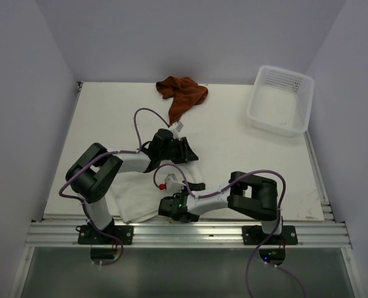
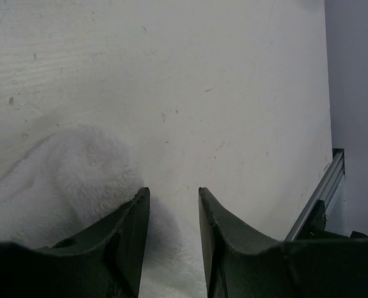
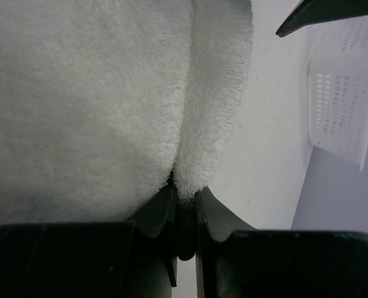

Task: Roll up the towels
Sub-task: Roll the towel

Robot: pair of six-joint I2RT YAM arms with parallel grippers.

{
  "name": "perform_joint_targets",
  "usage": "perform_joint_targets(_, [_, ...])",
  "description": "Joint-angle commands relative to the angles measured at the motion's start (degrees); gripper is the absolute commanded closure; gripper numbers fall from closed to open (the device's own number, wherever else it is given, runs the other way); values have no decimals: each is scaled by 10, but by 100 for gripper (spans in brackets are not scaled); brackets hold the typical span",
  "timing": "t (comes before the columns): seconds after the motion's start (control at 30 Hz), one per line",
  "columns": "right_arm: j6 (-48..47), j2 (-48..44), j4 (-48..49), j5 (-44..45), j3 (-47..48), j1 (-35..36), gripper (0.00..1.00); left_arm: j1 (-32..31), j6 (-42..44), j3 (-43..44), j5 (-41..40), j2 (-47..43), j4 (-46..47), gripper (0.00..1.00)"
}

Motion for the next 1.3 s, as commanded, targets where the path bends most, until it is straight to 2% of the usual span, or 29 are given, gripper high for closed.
perform_joint_targets(0.0, [12,1,-3,-19,13,6,88,-2,-10,-32,-12,-4,31,59])
perform_joint_targets(0.3, [26,-32,14,-49,-3,6,57,-2,-10,-84,-43,-18,61,60])
perform_joint_targets(0.5, [27,-132,49,-86,-34,6,37,-1,-3,-98,-49,-11,80,60])
perform_joint_targets(0.63, [23,-212,82,-121,-58,5,33,-2,-3,-100,-51,-7,88,60])
perform_joint_targets(0.87, [33,-382,151,-191,-134,-4,31,-2,-3,-103,-52,-8,89,61])
perform_joint_targets(0.93, [46,-452,187,-225,-172,-34,37,-2,-3,-107,-51,-7,90,61])
perform_joint_targets(0.97, [49,-472,197,-269,-185,-50,49,-2,-3,-108,-51,-8,92,61])
perform_joint_targets(1.07, [65,-523,220,-337,-221,-141,65,-2,-4,-111,-51,-6,94,61])
perform_joint_targets(1.2, [97,-529,259,-468,-259,-256,65,-2,-4,-116,-50,-10,95,61])
perform_joint_targets(1.27, [124,-515,293,-504,-276,-285,63,-2,-3,-118,-52,-13,92,61])
